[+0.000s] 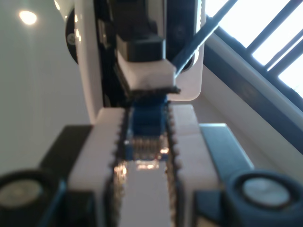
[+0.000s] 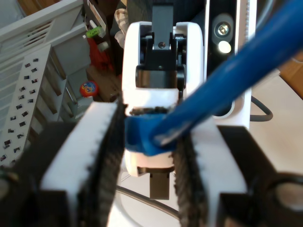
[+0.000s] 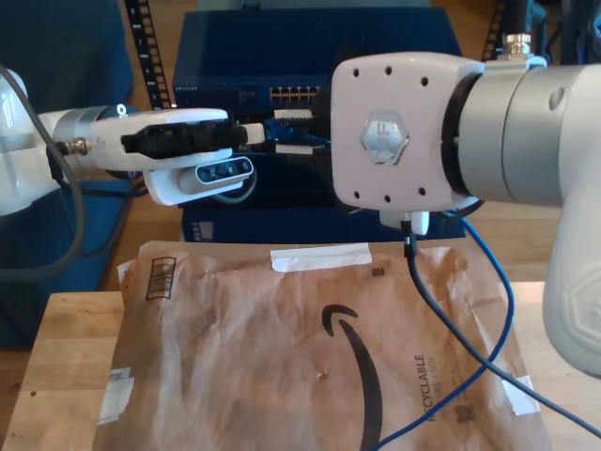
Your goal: Grab the cable and plug it in
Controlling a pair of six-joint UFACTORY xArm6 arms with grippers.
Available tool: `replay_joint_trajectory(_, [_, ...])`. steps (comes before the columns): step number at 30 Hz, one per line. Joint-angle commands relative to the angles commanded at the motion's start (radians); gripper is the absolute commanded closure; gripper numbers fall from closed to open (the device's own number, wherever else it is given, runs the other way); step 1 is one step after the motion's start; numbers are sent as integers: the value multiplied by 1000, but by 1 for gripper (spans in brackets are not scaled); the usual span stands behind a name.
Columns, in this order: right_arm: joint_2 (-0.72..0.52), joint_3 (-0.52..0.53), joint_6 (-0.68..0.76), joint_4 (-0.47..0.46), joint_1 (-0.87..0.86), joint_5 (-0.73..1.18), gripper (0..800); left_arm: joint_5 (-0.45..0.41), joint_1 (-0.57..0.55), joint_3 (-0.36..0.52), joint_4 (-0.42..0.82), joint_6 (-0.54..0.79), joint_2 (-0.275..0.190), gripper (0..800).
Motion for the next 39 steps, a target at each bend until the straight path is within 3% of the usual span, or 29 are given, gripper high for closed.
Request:
replay_joint_trajectory(2, [0, 0, 0, 0, 0, 0, 666, 2, 0, 0, 0, 2, -2, 766])
replay_joint_trajectory(3, [0, 0, 0, 2, 0, 0, 690, 3, 0, 0, 0, 2, -3, 702])
replay_joint_trajectory(5, [0, 0, 2, 2, 0, 0, 742, 20, -3, 2, -2, 15, -3, 407])
replay_joint_trajectory(11, [5, -3, 3, 18, 0, 2, 798, 17, -8, 2, -2, 35, -5, 203])
replay_joint_trajectory(14, [5, -6, 12, 25, 0, 2, 798, 14, -6, -3, -2, 32, -6, 171])
replay_joint_trajectory(18, [17, -14, 41, 23, -6, 3, 797, -2, -3, -11, 0, 31, -14, 7])
replay_joint_trajectory(22, [28, -14, 46, 23, -9, 3, 797, -100, 11, -8, 3, 32, -41, 5])
replay_joint_trajectory(29, [95, -34, 69, 23, -75, 3, 798, -158, 97, -14, 31, 37, -41, 3])
replay_joint_trajectory(39, [143, -34, 89, 23, -133, 5, 798, -321, 190, -64, 358, 46, -64, 3])
